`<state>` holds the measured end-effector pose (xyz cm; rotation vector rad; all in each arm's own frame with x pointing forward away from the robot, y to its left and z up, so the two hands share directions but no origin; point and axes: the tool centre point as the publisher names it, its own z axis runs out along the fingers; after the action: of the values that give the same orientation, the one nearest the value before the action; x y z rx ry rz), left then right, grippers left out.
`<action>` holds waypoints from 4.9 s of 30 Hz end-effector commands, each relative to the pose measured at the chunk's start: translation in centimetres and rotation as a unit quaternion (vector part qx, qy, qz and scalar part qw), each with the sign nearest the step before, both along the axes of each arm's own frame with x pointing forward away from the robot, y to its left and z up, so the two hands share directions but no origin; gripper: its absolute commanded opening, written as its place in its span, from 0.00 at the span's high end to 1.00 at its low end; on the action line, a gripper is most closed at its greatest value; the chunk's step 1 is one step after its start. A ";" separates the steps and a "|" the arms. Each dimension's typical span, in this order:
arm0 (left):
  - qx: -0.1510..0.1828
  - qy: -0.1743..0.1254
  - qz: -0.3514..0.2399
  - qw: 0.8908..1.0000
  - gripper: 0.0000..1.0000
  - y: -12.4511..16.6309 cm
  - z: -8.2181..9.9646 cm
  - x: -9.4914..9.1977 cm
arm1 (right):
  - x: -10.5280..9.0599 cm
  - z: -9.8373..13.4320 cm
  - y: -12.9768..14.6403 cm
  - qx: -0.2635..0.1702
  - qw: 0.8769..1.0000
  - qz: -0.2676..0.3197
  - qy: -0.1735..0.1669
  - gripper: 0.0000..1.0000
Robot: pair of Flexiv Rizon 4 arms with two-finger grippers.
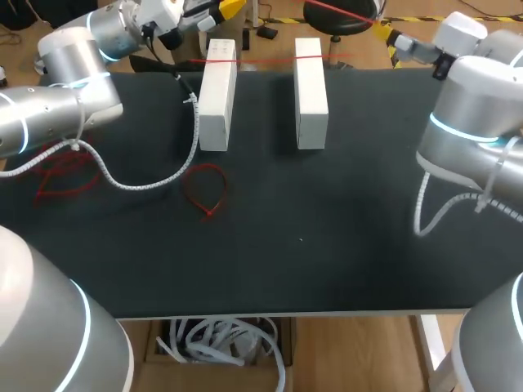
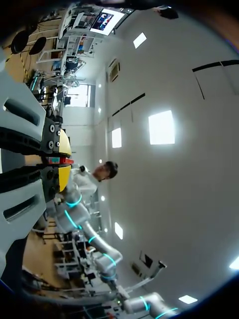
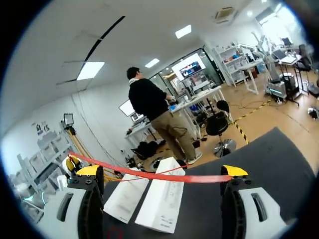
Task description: Grab the tape and strap the tape.
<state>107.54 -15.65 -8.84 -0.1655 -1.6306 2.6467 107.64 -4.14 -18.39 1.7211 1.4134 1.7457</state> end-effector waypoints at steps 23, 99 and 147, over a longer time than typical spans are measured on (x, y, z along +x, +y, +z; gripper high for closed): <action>-0.001 0.000 -0.002 1.000 1.00 0.0 -0.1 0.1 | -1.5 1.5 3.7 0.322 0.935 -0.076 0.128 0.00; -0.001 0.000 -0.002 1.000 1.00 0.0 -0.1 0.1 | -3.3 1.8 -1.1 0.388 0.904 -0.176 0.039 0.67; -0.001 0.000 -0.002 1.000 1.00 0.0 -0.1 0.1 | -3.1 2.1 -1.3 0.368 0.913 -0.176 0.026 1.00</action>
<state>107.54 -15.65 -8.84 -0.1656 -1.6305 2.6467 104.57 -5.52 -16.44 2.1988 0.3886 2.1706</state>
